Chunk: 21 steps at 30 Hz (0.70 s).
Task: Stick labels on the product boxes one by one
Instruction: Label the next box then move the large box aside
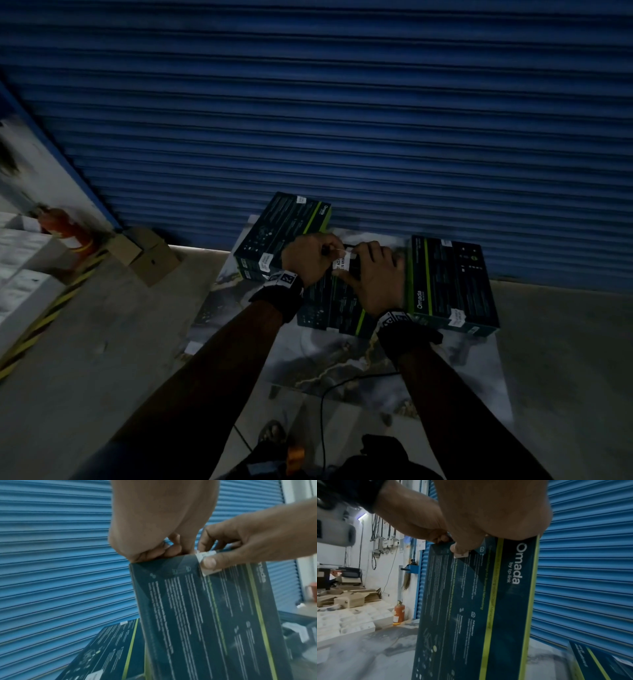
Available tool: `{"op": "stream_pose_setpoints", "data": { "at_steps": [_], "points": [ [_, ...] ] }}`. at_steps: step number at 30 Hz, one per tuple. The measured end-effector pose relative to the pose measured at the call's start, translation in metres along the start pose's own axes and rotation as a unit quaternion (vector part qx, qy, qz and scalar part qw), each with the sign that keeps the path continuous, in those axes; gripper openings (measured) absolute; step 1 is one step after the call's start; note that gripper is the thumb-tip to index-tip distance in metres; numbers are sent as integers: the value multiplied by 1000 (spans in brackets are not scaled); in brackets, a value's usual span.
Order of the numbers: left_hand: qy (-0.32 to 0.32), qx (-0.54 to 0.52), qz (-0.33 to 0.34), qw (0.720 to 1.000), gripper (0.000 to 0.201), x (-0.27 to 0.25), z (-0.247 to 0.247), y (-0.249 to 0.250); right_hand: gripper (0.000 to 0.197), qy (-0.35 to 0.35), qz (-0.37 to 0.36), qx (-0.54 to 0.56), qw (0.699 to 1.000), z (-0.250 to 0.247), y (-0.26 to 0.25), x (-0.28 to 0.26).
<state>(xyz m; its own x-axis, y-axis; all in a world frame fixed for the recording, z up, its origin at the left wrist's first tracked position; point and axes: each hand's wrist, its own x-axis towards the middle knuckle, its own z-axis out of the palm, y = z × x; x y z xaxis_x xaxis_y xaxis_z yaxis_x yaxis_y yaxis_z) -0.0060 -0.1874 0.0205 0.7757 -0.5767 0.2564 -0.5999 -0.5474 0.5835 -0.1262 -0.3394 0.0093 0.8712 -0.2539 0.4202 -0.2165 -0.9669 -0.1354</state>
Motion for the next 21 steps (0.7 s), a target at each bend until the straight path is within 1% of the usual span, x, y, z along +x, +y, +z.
{"op": "stream_pose_setpoints", "data": {
  "at_steps": [4, 6, 9, 10, 12, 14, 15, 17, 19, 21],
  "points": [
    [14, 36, 35, 999, 16, -4, -3, 7, 65, -8, 10, 11, 1000, 0, -1, -1],
    [18, 44, 34, 998, 18, -6, -4, 10, 65, -7, 9, 30, 999, 0, 1, -1],
    [42, 15, -33, 998, 54, -5, -8, 7, 59, 7, 15, 61, 998, -1, 1, -3],
    [37, 20, -52, 998, 57, -3, -9, 5, 56, 11, 19, 62, 998, -1, 0, -4],
    [-3, 39, -57, 998, 47, -2, -13, 2, 50, 16, 27, 65, 997, -2, -2, -7],
    [-37, 37, -31, 998, 39, -4, -16, -1, 44, 20, 38, 81, 996, -2, -2, -7],
    [-43, 29, -18, 998, 41, -5, -17, -4, 44, 16, 44, 86, 995, -3, -2, -6],
    [-53, 33, -1, 998, 51, -8, -18, -8, 45, -5, 60, 91, 994, -2, -3, -5],
    [-66, 53, -10, 996, 60, -9, -18, -8, 43, -19, 79, 111, 990, -2, -3, -2],
    [-69, 68, -6, 995, 58, -9, -17, -6, 38, -19, 94, 143, 985, -2, -5, 0]
  ]
}}
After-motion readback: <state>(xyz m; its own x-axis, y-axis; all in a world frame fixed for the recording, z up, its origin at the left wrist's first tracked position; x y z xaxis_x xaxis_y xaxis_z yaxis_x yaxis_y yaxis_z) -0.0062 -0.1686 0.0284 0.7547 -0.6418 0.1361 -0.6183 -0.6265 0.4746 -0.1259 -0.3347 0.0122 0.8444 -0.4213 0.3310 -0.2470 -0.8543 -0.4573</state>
